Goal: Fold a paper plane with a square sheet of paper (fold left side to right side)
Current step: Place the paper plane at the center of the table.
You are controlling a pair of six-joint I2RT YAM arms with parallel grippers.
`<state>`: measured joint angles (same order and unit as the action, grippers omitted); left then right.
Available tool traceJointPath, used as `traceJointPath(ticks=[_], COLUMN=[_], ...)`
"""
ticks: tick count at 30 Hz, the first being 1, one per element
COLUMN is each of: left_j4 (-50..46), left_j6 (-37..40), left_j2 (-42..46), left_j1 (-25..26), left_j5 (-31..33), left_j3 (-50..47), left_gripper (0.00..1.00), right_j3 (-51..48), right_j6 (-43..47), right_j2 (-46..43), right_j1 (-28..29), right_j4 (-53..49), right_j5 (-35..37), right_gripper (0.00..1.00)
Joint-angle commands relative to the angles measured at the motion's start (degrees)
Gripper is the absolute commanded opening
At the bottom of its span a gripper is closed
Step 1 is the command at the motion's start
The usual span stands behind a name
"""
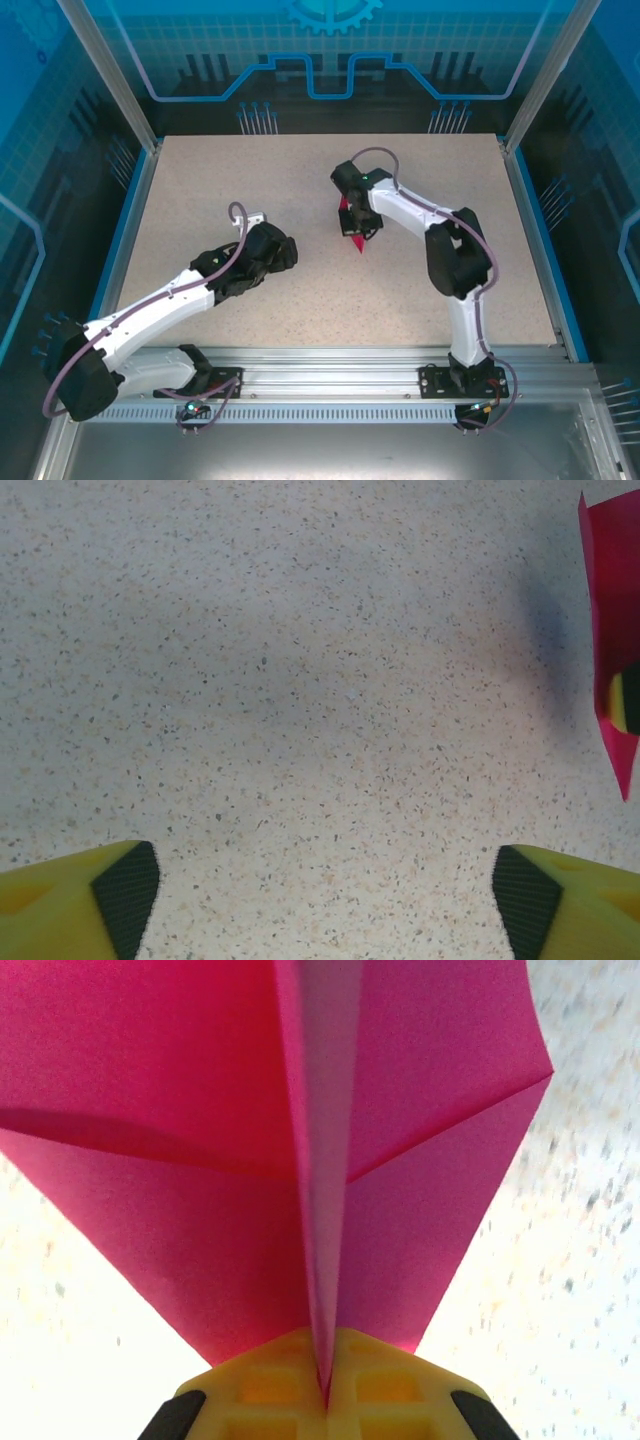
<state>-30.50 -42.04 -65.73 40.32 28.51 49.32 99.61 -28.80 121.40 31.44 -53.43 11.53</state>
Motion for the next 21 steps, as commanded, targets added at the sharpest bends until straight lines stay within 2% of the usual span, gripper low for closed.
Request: traceJointPath(ticks=[1,4,11,21], left_j4=[-2.06,-2.32,-3.19,-4.77], left_j6=[-0.80,-0.54,-0.89,-1.47], left_j2=[0.78,0.56,0.61,0.25], left_j1=[-0.29,-0.28,-0.30,-0.29], left_j5=[1.74,2.02,3.19,3.92], left_j3=[-1.33,-1.36,-1.27,-0.97], left_gripper=[0.95,0.97,0.98,0.98], right_j3=[7.42,12.56,15.60,14.89], right_j6=[-3.29,-3.41,-1.75,-1.27], right_j2=[6.26,10.11,15.08,15.63], right_j1=[-0.90,-0.96,-1.12,-0.68], right_j4=[-7.56,-9.76,-10.11,-9.41], right_j5=[4.62,5.86,4.73,4.42], right_gripper=[0.04,0.04,0.06,0.19])
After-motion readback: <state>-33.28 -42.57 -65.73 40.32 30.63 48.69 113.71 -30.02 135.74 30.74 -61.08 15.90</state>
